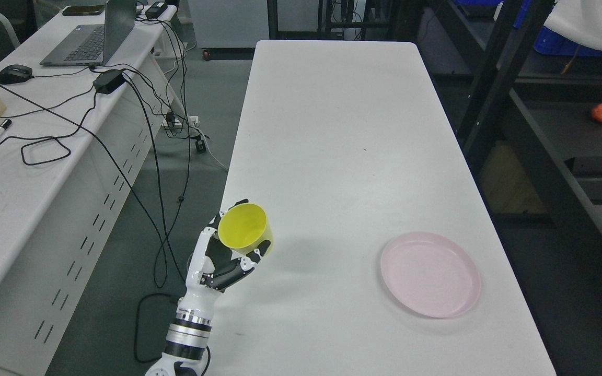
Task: Place yellow IKEA cup on middle right shelf
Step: 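Close the left hand around the yellow cup and lift it, then hold the cup in the left hand while the robot turns to the shelf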
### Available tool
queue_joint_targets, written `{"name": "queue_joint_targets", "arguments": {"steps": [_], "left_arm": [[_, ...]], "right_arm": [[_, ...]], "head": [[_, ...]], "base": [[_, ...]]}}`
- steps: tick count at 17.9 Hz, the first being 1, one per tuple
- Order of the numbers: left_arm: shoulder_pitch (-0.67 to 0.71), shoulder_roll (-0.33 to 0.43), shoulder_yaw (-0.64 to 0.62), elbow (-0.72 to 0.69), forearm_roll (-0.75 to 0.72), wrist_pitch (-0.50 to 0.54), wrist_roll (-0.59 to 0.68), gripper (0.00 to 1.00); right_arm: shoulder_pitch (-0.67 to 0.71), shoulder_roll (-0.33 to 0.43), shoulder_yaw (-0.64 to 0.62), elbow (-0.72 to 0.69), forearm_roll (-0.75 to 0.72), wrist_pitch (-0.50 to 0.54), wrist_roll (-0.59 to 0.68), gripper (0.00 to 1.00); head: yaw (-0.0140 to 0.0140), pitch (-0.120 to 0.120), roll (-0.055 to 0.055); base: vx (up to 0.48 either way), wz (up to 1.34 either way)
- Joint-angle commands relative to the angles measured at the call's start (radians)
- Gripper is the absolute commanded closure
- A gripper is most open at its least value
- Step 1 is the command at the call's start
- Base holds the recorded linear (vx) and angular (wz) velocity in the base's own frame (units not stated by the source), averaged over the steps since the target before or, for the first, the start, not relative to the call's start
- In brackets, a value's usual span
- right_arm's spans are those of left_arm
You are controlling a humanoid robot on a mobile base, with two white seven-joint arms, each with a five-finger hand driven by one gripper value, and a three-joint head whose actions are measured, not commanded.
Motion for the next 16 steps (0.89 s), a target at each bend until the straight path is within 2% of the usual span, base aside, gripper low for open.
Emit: {"name": "queue_joint_targets", "arguments": {"steps": [1, 16], "left_arm": [[0.045, 0.017, 0.005, -0.191, 0.006, -0.029, -0.002, 1.0], [0.078, 0.017, -0.002, -0.239, 0.005, -0.066, -0.002, 1.0]], "right_arm": [[0.014, -0.017, 0.017, 0.0, -0.025, 0.001, -0.001, 0.01], [0.014, -0.017, 0.017, 0.0, -0.025, 0.001, -0.001, 0.01]], "head": [[0.0, 0.0, 0.0], [0.0, 0.0, 0.0]], "base": [[0.0, 0.0], [0.0, 0.0]]}}
